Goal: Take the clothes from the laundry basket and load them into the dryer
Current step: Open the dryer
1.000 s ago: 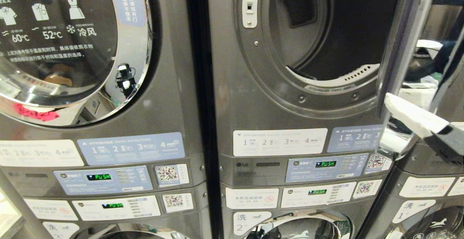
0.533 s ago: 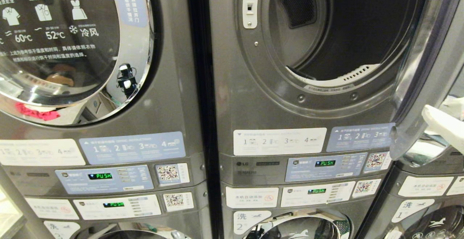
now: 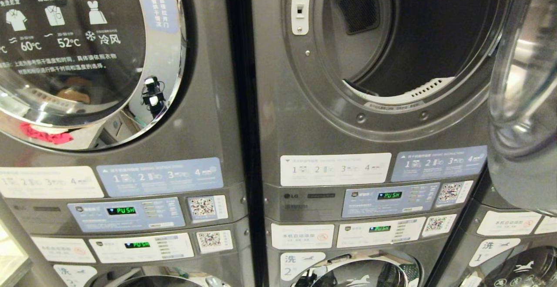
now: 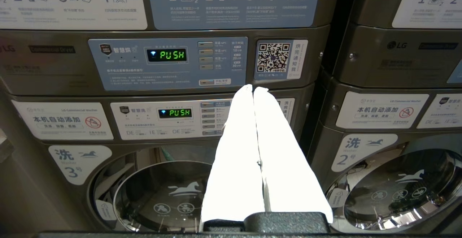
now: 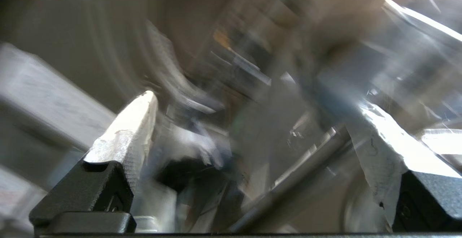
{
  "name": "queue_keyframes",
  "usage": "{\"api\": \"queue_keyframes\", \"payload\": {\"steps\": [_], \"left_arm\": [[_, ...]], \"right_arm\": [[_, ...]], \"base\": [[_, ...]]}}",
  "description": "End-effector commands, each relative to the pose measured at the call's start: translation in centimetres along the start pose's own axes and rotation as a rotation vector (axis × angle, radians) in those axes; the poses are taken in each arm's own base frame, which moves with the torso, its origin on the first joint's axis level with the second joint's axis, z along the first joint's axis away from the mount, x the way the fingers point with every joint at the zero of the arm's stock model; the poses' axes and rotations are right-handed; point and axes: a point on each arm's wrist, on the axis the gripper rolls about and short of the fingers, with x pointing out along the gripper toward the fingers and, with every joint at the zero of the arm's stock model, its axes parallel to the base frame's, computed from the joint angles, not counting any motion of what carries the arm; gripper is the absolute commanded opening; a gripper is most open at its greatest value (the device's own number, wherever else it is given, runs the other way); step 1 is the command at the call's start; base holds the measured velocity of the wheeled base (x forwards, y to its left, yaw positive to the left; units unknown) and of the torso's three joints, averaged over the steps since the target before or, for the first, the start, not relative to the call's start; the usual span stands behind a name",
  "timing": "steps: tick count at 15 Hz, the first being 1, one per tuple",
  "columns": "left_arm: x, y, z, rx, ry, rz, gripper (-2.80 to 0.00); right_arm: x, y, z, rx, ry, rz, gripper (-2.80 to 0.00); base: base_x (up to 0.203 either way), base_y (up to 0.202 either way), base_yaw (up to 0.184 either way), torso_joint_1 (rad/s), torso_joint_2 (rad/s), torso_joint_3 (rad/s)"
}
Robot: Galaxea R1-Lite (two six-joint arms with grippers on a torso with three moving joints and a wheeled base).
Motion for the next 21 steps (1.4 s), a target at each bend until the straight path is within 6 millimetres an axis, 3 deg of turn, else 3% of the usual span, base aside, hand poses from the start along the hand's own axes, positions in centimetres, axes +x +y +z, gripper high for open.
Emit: {"api": "queue_keyframes", "payload": {"steps": [1, 8, 21], "left_arm": [[0.0, 0.0, 0.0, 0.000, 0.001, 0.001, -2.80], [0.0, 0.0, 0.0, -0.001, 0.001, 0.001, -2.80], [0.0, 0.0, 0.0, 0.001, 0.001, 0.001, -2.80]], "right_arm": [[-1.0, -1.5, -0.4, 0.019, -0.034, -0.020, 0.00], [-1.6, -2.3, -0.8, 0.024, -0.045, -0.038, 0.00], [-0.8, 0.1, -0.7, 0.024, -0.130, 0.088, 0.00]], "base": [[0.000, 0.000, 0.000, 0.000, 0.00, 0.000], [0.000, 0.000, 0.000, 0.000, 0.00, 0.000], [0.000, 0.000, 0.000, 0.000, 0.00, 0.000]]}}
